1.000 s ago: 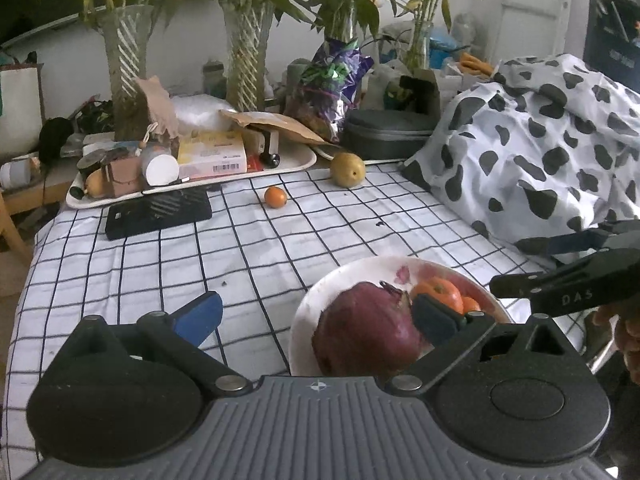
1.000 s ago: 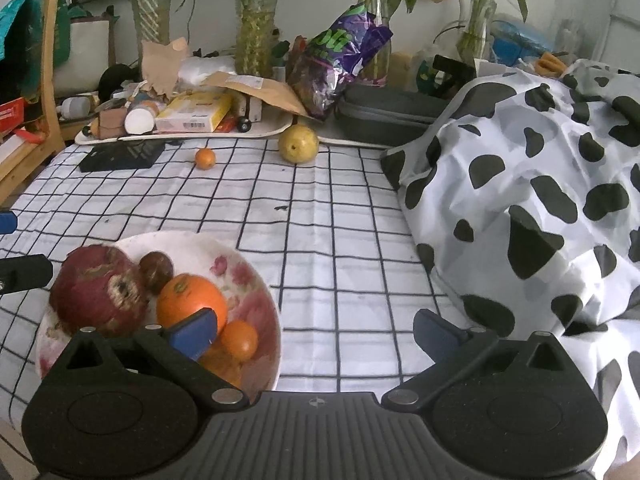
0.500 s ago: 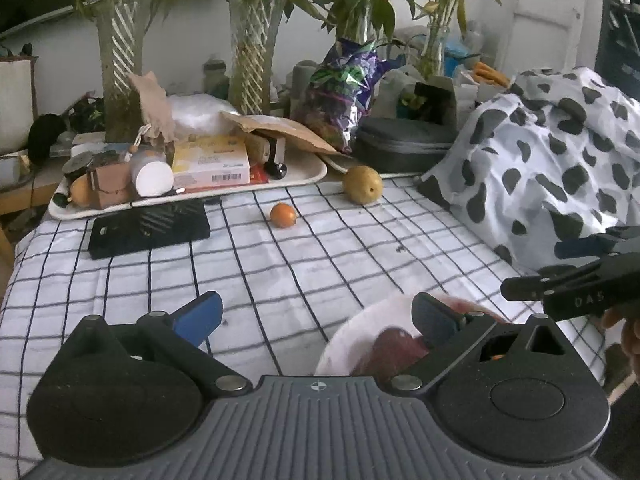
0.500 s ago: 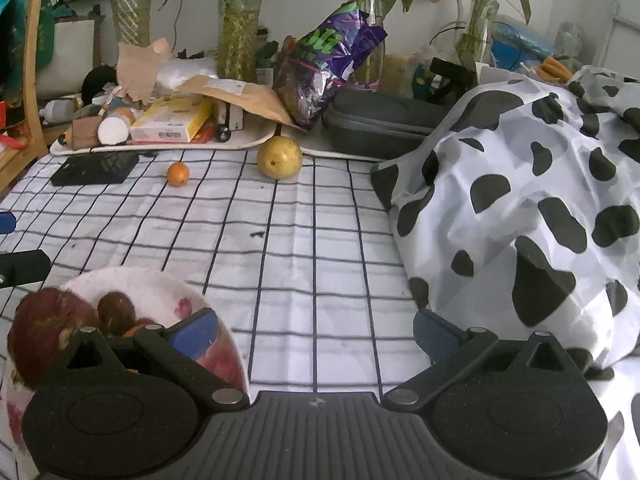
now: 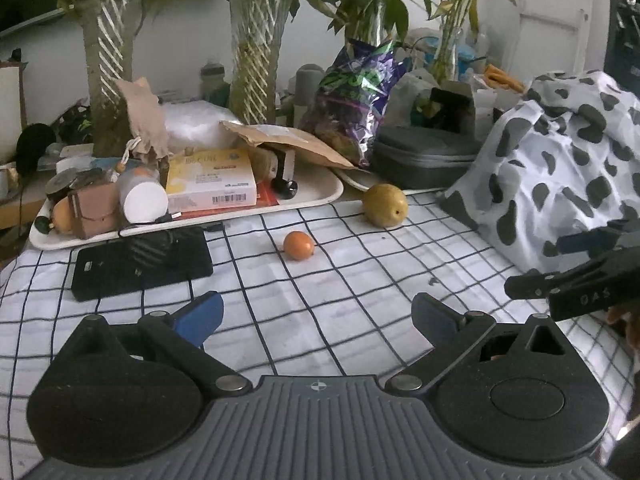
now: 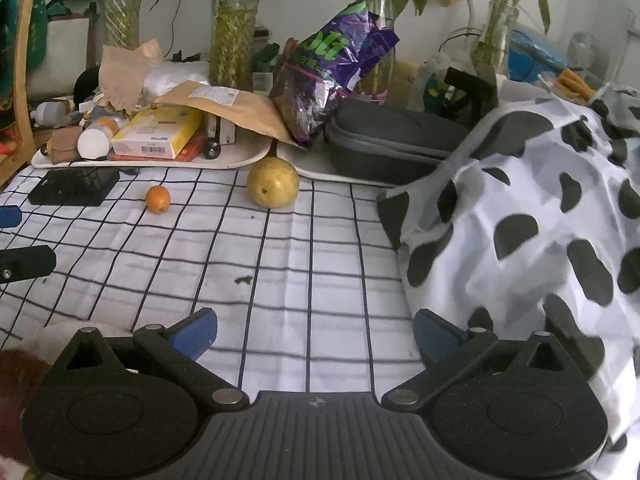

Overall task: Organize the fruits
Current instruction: 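Move both open tools from the plate toward the pear and remaining orange, then grasp the small orange with the left tool while the right tool grasps the yellow pear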

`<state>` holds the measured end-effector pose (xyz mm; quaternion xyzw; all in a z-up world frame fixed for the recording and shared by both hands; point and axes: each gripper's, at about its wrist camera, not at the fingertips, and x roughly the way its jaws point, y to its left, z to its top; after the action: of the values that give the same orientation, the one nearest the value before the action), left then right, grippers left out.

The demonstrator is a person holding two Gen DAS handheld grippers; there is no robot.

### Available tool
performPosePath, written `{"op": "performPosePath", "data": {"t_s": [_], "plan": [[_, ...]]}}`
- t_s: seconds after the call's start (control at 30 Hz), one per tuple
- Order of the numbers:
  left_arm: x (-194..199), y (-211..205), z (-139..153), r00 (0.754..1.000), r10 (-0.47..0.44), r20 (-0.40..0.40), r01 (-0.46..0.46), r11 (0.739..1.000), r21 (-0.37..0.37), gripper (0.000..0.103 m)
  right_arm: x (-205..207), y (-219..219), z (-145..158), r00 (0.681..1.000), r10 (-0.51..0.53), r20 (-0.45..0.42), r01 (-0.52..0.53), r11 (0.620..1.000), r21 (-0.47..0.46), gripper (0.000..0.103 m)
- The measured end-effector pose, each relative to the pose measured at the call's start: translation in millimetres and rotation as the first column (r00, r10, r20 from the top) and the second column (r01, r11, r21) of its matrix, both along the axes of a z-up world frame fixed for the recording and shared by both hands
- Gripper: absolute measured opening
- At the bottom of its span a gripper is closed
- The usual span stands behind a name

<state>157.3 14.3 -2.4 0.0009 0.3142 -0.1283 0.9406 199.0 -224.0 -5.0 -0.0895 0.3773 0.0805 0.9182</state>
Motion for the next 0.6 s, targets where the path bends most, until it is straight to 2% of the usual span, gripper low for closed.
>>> {"op": "performPosePath", "data": {"t_s": [0.33,0.4,0.53,0.6], "plan": [[36.1,-3.1,-11.2,0.999,-0.032,0.019,0.031,0.999,0.036,0.1,40.6,11.2,-7.5,1.0,0.026,0.004,-0.026,1.0,-0.009,0.103],[44.8,-2.0,-14.2,0.999,-0.03,0.015,0.029,0.999,0.037,0.083,48.6,13.5,-9.4,0.999,0.034,0.006,-0.034,0.999,-0.015,0.103],[61.7,-2.7,-23.5,1.0,-0.028,0.009,0.027,0.998,0.057,0.082,65.8,18.6,-15.3,0.998,0.057,0.015,-0.056,0.998,-0.037,0.103],[69.7,-4.8,-28.9,0.999,-0.043,0.008,0.042,0.997,0.068,0.076,74.0,20.7,-19.1,0.998,0.059,0.019,-0.058,0.997,-0.044,0.103]]}}
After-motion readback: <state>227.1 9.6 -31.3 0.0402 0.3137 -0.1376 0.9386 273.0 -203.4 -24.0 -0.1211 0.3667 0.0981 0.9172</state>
